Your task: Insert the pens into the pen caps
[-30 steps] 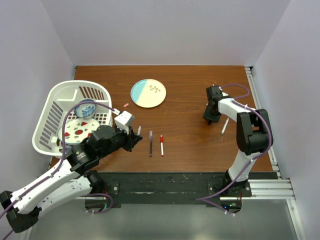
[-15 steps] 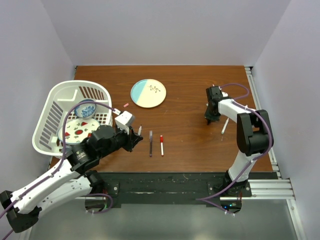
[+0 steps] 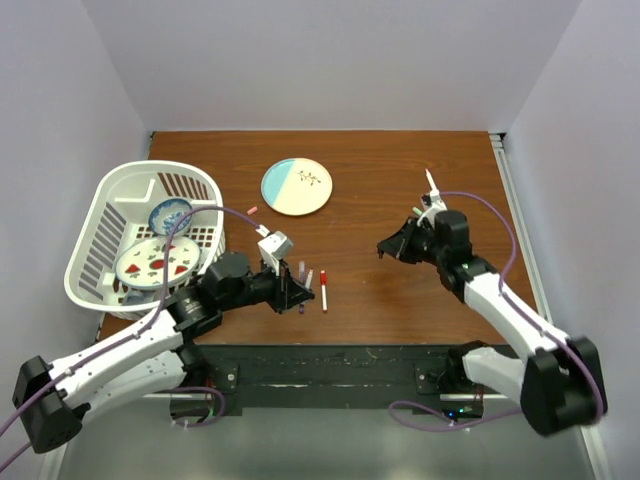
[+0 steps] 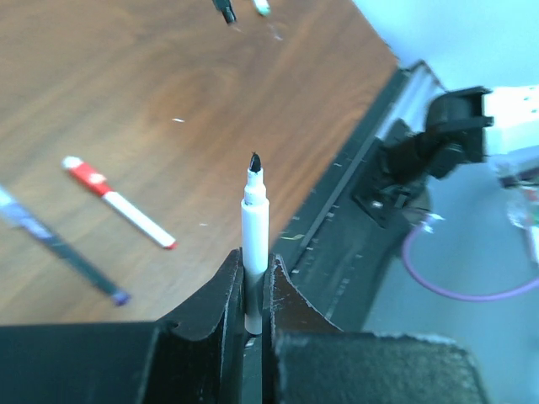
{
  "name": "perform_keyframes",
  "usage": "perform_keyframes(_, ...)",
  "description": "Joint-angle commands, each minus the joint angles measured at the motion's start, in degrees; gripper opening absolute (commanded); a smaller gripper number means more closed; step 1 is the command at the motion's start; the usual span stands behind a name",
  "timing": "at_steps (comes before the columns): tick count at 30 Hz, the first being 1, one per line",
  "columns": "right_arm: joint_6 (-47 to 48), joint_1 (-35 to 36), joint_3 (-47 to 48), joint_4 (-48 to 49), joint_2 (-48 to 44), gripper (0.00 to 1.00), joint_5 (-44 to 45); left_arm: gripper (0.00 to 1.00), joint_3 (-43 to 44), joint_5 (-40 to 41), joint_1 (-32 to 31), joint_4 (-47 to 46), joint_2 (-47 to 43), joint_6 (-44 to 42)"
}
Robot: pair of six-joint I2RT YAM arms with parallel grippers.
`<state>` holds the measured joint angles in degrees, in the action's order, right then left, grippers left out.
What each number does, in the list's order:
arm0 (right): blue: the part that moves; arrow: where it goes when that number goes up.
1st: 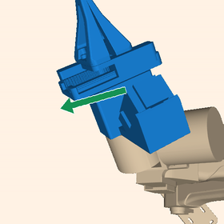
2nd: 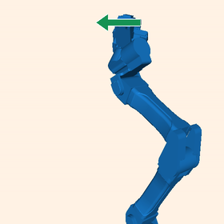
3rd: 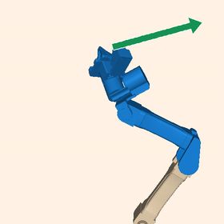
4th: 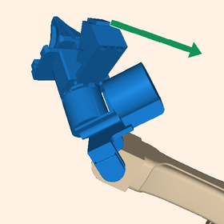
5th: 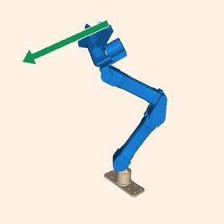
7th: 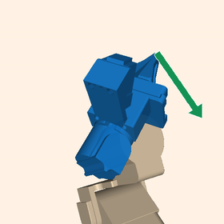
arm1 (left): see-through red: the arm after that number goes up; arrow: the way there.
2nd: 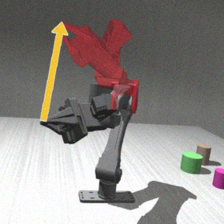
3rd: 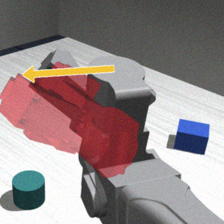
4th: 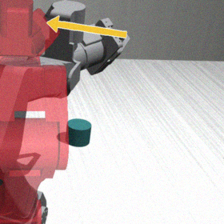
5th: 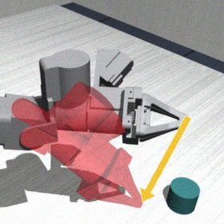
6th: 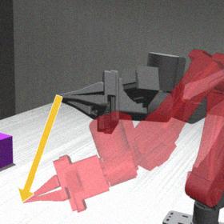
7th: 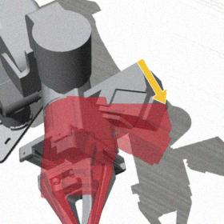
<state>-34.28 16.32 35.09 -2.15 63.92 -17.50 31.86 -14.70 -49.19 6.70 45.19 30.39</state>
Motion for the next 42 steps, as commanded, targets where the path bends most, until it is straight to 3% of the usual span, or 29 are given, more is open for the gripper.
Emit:
perform_keyframes(1, -9.03, 1.26, -7.47, 19.27, -11.25, 0.00, -11.68, 0.00, -3.64, -8.85, -0.03, -18.96, 1.65, 7.65)
perform_keyframes(6, -21.42, 1.88, -13.81, 34.10, -23.02, 0.00, -13.00, 0.00, -7.24, -13.50, -0.12, -30.94, 7.18, 13.63)
perform_keyframes(13, -28.64, 5.21, -16.02, 43.54, -25.16, 0.00, -13.53, 0.00, -6.46, -17.47, -1.35, -44.65, 15.62, 18.21)
perform_keyframes(27, -33.39, 11.54, -18.39, 54.44, -19.27, 0.00, -11.51, 0.00, -0.48, -17.21, -2.93, -43.97, 20.46, 16.02)
perform_keyframes(42, -32.87, 13.39, -17.86, 54.54, -17.07, 0.00, -10.10, 0.00, 0.05, -17.56, -3.02, -43.70, 20.99, 15.49)
